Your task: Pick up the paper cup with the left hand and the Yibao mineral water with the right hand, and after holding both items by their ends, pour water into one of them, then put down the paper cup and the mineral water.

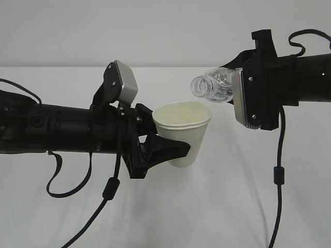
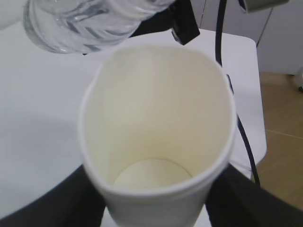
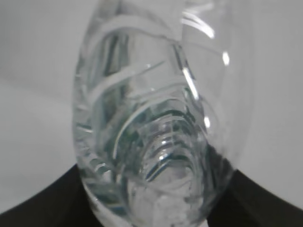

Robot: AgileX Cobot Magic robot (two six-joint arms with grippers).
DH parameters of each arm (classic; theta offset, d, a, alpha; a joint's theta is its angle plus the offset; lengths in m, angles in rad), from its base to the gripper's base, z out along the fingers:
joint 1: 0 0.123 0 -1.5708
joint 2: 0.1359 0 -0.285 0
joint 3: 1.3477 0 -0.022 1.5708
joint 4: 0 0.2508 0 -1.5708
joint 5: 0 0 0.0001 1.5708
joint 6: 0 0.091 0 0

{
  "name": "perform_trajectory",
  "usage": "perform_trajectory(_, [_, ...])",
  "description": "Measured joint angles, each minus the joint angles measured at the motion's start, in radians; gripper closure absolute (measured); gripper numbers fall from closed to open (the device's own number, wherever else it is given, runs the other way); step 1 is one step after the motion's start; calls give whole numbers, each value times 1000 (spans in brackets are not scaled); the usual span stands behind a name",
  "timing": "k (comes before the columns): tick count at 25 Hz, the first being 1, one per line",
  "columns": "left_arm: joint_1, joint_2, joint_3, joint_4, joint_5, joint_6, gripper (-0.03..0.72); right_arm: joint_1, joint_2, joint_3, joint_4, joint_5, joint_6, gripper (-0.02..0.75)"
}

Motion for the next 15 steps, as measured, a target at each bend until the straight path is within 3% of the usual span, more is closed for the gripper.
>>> perform_trajectory(15, [0,0,0,51,-22,-10,262,0,0,0,0,0,-26,309])
